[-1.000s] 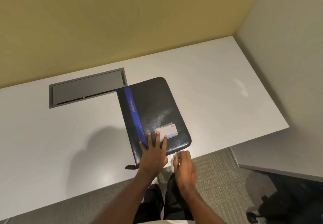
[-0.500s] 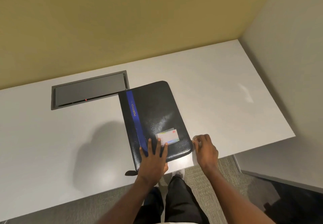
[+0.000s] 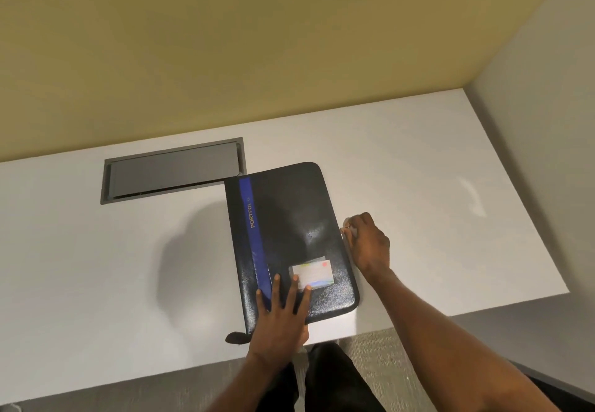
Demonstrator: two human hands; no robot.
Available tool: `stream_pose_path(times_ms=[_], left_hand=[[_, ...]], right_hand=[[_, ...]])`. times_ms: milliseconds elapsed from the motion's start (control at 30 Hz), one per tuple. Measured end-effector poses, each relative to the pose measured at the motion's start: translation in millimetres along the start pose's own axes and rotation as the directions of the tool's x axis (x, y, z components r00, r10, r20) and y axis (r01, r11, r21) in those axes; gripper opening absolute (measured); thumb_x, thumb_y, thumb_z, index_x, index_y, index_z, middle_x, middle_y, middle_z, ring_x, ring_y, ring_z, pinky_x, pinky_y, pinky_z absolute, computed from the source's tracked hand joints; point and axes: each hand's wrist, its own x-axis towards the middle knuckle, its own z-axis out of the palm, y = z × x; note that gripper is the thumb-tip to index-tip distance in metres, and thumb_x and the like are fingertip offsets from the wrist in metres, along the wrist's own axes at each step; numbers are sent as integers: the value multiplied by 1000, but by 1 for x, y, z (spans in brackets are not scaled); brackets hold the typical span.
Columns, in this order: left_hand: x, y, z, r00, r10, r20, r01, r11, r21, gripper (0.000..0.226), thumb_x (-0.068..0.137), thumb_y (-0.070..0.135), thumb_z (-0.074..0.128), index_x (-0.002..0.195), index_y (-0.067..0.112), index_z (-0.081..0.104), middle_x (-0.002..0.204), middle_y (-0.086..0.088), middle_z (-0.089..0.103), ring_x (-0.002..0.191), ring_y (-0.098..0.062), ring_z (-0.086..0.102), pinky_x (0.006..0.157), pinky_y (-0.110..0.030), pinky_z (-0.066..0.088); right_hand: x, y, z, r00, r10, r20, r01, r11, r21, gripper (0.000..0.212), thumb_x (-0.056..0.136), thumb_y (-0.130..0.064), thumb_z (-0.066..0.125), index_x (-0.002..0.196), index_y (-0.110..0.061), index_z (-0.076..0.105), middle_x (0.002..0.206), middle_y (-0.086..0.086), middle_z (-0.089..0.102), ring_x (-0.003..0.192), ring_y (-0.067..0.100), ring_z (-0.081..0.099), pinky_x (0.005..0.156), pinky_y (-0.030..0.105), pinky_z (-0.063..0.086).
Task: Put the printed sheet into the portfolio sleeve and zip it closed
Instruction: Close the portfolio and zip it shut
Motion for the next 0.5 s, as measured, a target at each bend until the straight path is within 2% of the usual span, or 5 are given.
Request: stream_pose_path(times_ms=[167, 300, 400, 500], left_hand=[[1, 2, -2, 1000, -17, 13, 17, 1000, 2, 92, 69, 45, 79, 151, 20, 45, 155, -17, 48, 140, -55, 42, 97, -79, 42], [2, 4, -5, 999, -37, 6, 37, 999, 28, 81, 69, 39, 80, 145, 20, 57, 152, -16, 53, 136, -54, 48, 91, -78, 47], [1, 1, -8, 999, -12, -40, 12, 1000, 20, 79, 72, 49, 76, 144, 24, 57, 152, -14, 54, 135, -51, 51, 88, -74, 51], [4, -8, -15, 993, 31, -116, -33, 999, -14, 76, 84, 60, 58, 151, 25, 46, 161, -8, 44, 143, -48, 43, 97, -73, 46]], right_hand=[[40, -13, 0, 1000, -24, 10, 24, 1000, -8, 14, 102, -29, 52, 106, -23, 64, 115, -2, 60, 88, 28, 68, 77, 37, 55], [68, -22, -2, 1000, -1, 28, 0, 1000, 16, 13, 102, -29, 53, 106, -22, 63, 116, -1, 59, 88, 29, 68, 80, 39, 55], [78, -26, -2, 999, 7, 53, -7, 1000, -10, 14, 103, -30, 52, 106, -22, 62, 115, -1, 59, 87, 30, 67, 79, 38, 55], [79, -26, 0, 998, 16, 69, -15, 1000, -7, 13, 103, -31, 50, 102, -23, 61, 112, -1, 59, 85, 30, 66, 78, 39, 54]])
